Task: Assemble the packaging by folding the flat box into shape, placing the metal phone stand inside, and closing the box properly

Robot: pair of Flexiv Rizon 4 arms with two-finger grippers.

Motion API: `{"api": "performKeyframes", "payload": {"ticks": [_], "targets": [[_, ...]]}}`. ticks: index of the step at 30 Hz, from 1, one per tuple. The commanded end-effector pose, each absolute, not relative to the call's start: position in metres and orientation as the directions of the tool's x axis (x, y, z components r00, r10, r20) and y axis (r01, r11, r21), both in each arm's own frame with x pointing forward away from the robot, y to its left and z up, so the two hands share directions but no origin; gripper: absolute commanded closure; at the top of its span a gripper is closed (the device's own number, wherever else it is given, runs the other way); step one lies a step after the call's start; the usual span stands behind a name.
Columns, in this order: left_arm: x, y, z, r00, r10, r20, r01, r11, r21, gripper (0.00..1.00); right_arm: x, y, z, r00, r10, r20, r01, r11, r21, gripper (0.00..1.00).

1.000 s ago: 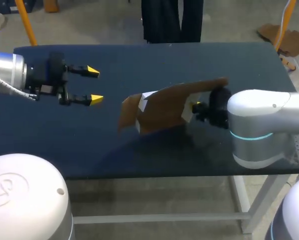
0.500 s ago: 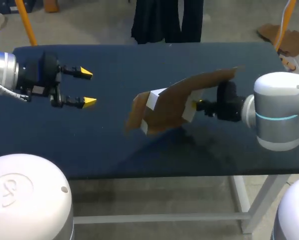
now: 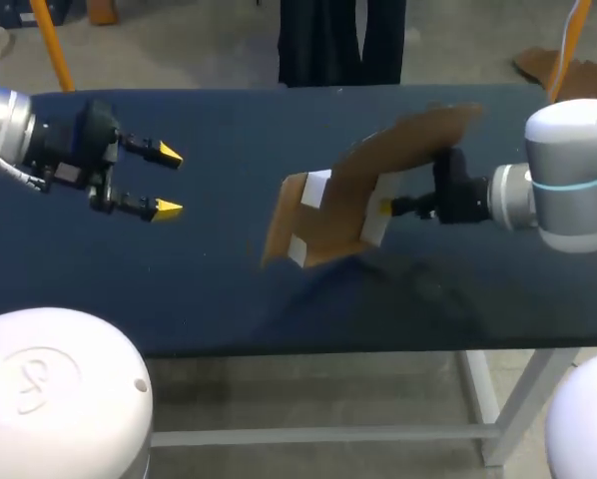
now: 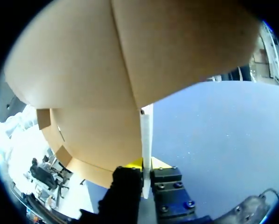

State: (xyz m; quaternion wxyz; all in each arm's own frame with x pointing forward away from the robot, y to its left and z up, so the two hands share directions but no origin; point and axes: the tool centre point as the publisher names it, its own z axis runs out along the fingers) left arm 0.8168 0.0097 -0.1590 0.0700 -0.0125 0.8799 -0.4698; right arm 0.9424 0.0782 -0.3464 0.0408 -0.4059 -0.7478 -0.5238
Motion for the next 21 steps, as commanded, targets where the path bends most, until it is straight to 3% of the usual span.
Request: {"api": "performKeyframes", "payload": {"ticks": [1,11,21], "targets": [[0.824,0.011,-0.154,-0.997,-0.03,-0.071,0.042,0.564,-0.825,0.0,0.951,0.079,-0.348,-0.648,0.556,0.52,0.726,0.246,0.642,1.0],[0.824,0.011,-0.154,-0.997,-0.03,-0.071,0.042,0.564,-0.825,0.0,0.951,0.079,-0.348,-0.648,0.556,0.52,0.726,0.246,0.642,1.0],[0.835,0.021,-0.159,-0.999,-0.017,-0.041,0.024,0.577,-0.816,0.0,0.951,0.085,-0.357,-0.51,0.656,0.557,0.85,0.284,0.444,1.0]]}}
